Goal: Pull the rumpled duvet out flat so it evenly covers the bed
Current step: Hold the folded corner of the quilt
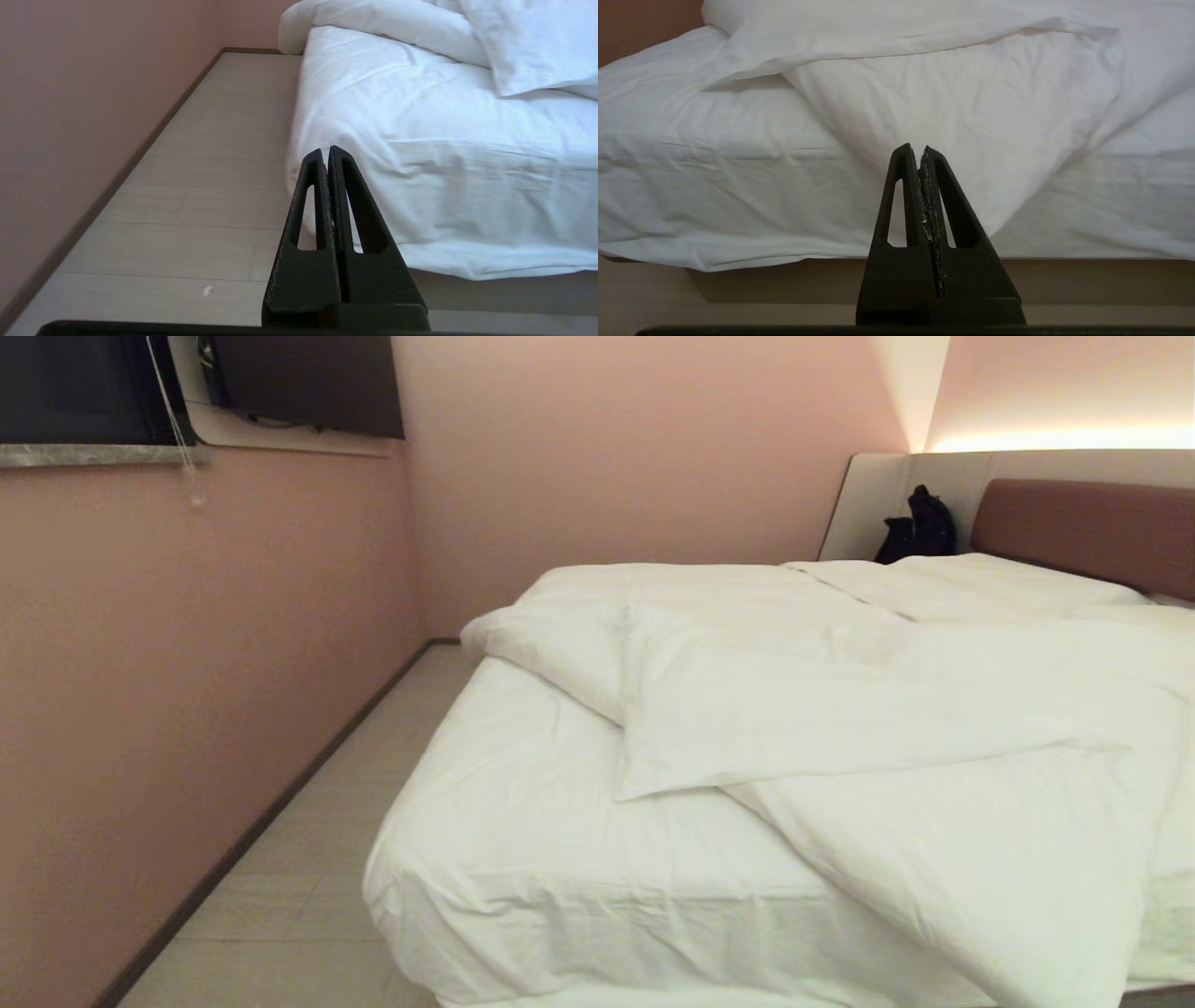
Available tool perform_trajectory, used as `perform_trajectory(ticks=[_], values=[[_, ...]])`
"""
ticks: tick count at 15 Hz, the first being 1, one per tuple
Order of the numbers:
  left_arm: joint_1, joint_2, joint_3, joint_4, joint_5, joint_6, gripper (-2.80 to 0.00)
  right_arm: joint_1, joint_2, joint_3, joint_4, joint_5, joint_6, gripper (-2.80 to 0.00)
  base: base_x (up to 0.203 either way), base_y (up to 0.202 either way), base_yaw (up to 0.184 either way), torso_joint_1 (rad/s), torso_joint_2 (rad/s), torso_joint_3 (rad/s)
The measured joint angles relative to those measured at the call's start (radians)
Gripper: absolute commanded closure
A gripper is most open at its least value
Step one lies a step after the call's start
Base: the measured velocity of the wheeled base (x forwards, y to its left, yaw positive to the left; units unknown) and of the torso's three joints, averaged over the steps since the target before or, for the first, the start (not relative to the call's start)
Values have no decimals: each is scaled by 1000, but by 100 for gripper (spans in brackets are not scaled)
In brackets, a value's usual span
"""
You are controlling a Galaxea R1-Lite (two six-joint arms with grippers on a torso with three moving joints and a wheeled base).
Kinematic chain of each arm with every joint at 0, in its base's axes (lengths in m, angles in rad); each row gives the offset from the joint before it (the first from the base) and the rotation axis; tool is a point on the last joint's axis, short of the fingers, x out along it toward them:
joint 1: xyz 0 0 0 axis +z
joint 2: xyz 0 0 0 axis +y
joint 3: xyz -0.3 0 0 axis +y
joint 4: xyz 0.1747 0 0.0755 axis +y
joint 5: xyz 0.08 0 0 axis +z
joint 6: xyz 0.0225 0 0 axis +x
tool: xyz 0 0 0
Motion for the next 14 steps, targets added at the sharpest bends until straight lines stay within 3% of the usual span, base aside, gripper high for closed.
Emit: perform_trajectory(ticks=[14], values=[[0,0,0,0,-1,0,0,0,0,0,0,0,-1,0,0,-192,1,2,3,3]])
